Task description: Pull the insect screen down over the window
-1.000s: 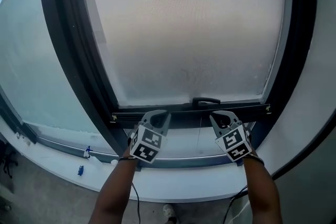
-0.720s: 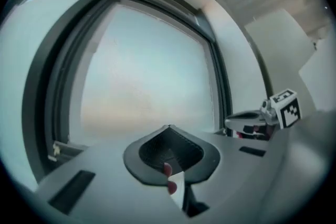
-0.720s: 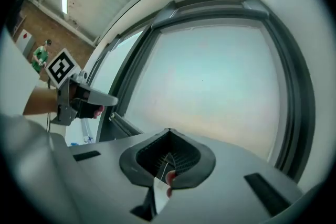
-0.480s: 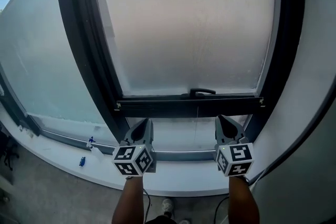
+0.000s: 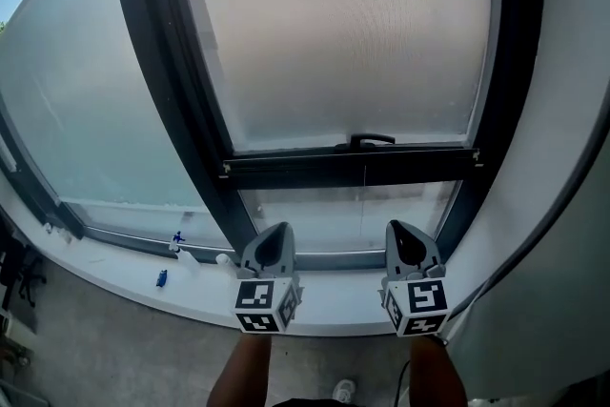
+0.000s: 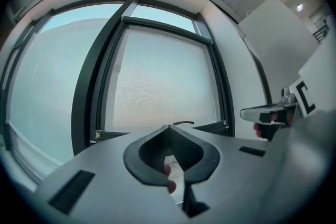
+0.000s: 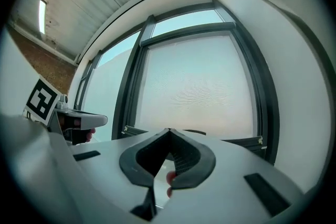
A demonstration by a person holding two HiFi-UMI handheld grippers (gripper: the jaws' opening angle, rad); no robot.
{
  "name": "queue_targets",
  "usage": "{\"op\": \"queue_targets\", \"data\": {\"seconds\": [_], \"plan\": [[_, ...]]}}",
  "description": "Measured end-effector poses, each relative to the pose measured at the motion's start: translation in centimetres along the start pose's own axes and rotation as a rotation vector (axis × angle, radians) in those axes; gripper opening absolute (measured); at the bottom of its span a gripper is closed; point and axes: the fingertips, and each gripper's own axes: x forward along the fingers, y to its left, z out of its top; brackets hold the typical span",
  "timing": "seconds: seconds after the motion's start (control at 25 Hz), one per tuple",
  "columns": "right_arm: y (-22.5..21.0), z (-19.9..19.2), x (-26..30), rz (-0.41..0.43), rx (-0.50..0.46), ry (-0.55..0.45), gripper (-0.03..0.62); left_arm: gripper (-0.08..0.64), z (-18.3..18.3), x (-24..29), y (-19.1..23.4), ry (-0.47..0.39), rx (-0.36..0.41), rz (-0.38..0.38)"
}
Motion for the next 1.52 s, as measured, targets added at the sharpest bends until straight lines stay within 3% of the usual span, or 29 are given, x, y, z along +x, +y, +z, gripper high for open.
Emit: {"op": "queue_targets", "data": {"seconds": [0.32,0.8,1.12,1.52], "plan": [[3.6,-0.6,-4.7,-0.024,0.014,0.024,0.003,0.002,-0.9,-5.1,-0.2,0.028,-0.009,-0.025],[8.0,-1.5,-12.1,-0.072,-0.039,0.051,0.003,0.002,-3.1,-13.0,-1.8,0.066,-0.002,-0.05],[8.6,-1.6,-15.8,-0.107,-0.043,0.049,0.004,0.002,-3.5,-15.7,-4.0,0.064,0.017,-0.079],[8.2,-1.8,-18.5,-0.09,-0.031,0.017,0.003,0.002,-3.3,-17.7,-8.5,0.068,0.075,-0.09]]}}
